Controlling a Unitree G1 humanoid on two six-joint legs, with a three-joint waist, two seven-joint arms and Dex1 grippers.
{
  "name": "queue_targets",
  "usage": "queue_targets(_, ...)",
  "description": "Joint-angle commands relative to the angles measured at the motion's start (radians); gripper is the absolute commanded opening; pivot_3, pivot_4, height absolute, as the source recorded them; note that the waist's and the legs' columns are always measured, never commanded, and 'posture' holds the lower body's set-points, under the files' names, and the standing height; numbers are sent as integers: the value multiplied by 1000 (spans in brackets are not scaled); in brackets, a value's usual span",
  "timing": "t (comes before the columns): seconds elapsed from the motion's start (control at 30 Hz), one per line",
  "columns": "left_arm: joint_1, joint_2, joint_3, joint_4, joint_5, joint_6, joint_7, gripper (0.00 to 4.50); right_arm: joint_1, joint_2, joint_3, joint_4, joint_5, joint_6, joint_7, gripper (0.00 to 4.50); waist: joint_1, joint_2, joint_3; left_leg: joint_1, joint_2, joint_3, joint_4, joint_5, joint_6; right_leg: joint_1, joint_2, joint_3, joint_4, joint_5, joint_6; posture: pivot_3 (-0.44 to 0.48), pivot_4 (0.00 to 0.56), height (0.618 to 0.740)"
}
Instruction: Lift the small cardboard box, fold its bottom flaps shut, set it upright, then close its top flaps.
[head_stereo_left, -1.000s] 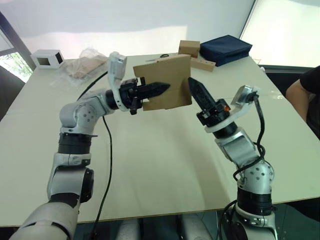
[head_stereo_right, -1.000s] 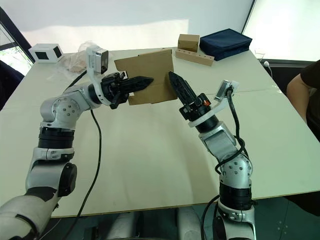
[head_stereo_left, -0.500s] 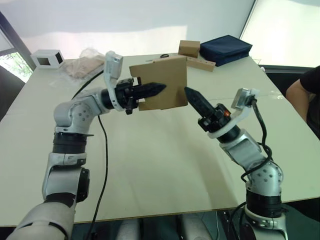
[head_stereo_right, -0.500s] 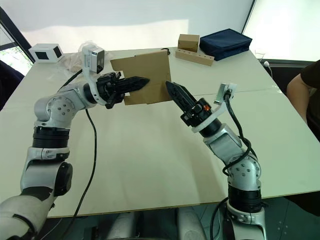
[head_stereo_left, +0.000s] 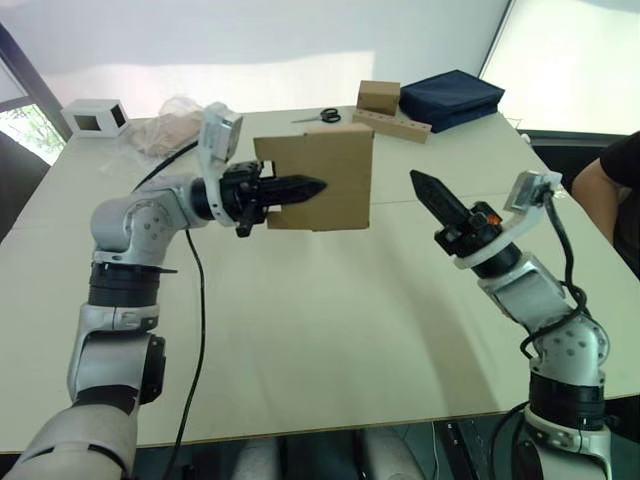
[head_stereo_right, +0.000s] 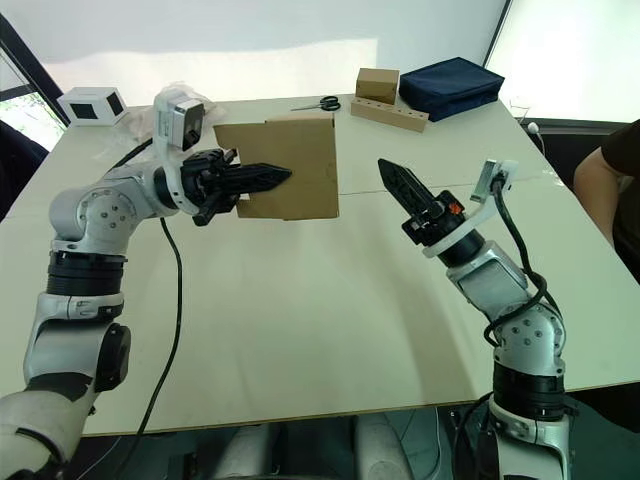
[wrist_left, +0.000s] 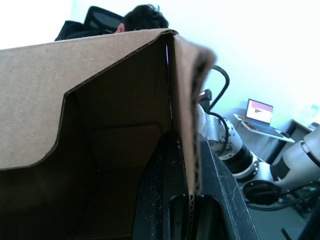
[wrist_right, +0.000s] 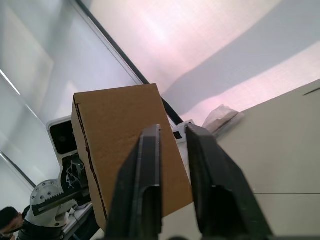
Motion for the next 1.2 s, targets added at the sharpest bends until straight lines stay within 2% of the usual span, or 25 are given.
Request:
queue_targets(0.03,-20,5,8,-43,-24,7,-6,0,-20,23,32,-55,-20,-10,20,81,1,0,0,0,0,0,0,0,0,0,0,0,0,0,0,0,150,740)
queue_targets(0.37,-34,-8,-31,-19,10,-6,-20,0,-8,61,125,-120,-24,18,29,81,1,0,0,0,0,0,0,0,-1,0,0,0,0,0,0,0,150,740)
queue_targets(0.5,-36,-7,-40,-12,37,-26,-13,0,16,55,113,-126,-37,12,18,81,2,0,0,0,0,0,0,0,0,0,0,0,0,0,0,0,150,740)
queue_targets(0.57,-39,14,-61,-32,81,-48,5,0,63,8,65,-134,-37,21,22,81,4,0,0,0,0,0,0,0,0,0,0,0,0,0,0,0,150,740)
queue_targets(0.73,-78,147,-287,-167,325,-58,61,0,233,-204,-47,-196,-11,105,87,81,15,0,0,0,0,0,0,-1,2,0,0,0,-1,0,0,0,150,740)
queue_targets(0.93,-180,238,-462,-285,422,70,37,0,335,-494,-82,-302,-87,208,162,81,26,0,0,0,0,0,0,-3,4,1,1,1,0,0,0,0,150,740)
queue_targets(1.07,-273,277,-626,-333,484,137,-40,0,313,-587,-61,-367,-78,251,164,81,27,-1,1,0,0,0,0,-3,5,1,1,1,-1,0,0,0,150,740)
queue_targets(1.2,-341,307,-781,-364,543,154,-139,0,291,-624,11,-410,-132,276,159,81,27,-2,1,0,0,0,0,-3,5,1,1,1,-1,0,0,0,150,740)
